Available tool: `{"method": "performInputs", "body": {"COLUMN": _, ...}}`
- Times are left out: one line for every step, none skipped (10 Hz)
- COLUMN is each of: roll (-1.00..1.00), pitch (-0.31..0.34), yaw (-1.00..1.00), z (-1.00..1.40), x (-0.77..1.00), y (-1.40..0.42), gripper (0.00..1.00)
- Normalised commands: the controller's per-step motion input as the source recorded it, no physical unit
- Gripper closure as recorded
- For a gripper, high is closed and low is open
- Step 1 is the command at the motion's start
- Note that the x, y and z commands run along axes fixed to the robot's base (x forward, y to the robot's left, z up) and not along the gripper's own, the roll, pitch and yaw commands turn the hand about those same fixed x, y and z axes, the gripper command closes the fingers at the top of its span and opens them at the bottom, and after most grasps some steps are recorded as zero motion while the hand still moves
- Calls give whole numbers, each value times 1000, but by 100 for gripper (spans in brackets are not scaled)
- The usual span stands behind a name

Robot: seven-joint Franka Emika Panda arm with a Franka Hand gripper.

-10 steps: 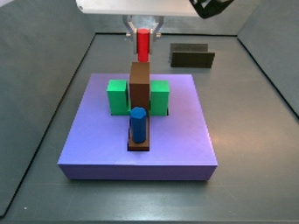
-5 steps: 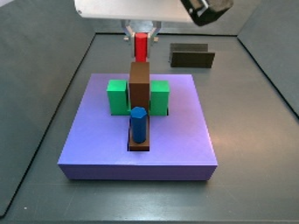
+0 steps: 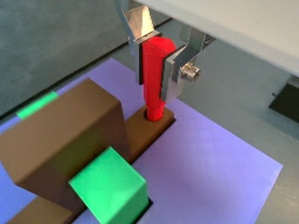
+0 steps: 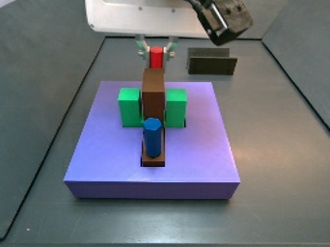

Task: Pick up the red object. Move up. Move to above the board. Insert the red object.
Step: Insert the red object.

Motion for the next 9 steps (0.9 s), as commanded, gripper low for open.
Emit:
{"method": "performInputs", "body": {"roll": 133, "pitch": 0, "yaw": 0, "z": -269, "x": 194, "y": 0, "gripper": 100}}
{"method": "performInputs", "body": {"roll": 117, "pitch": 0, "yaw": 0, "z": -266, "x": 197, "y": 0, "gripper": 100}}
{"method": "performInputs", "body": {"roll": 117, "pitch": 0, "yaw": 0, "z": -277, "x": 146, "y": 0, "gripper": 100}}
{"method": "performInputs", "body": {"roll": 110, "pitch": 0, "yaw": -11, "z": -317, "x": 0, "y": 0, "gripper": 100}}
{"method": "performInputs", "body": {"roll": 93, "pitch": 0, "yaw": -11, "z": -394, "x": 0, "y": 0, "gripper": 100}}
{"method": "performInputs", "body": {"roll": 73, "pitch": 0, "yaw": -20, "z": -380, "x": 0, "y": 0, "gripper": 100}}
{"method": "performInputs", "body": {"roll": 20, "pitch": 0, "yaw": 0, "z": -271, "x": -74, "y": 0, "gripper": 100}}
{"method": "performInputs", "body": {"roll": 51, "pitch": 0, "yaw": 51, "z": -163, "x": 0, "y": -411, "gripper": 100}}
{"method": "performInputs", "body": {"roll": 30, "pitch": -7, "yaw": 0, "z": -326, "x": 0, "y": -229, "gripper": 100}}
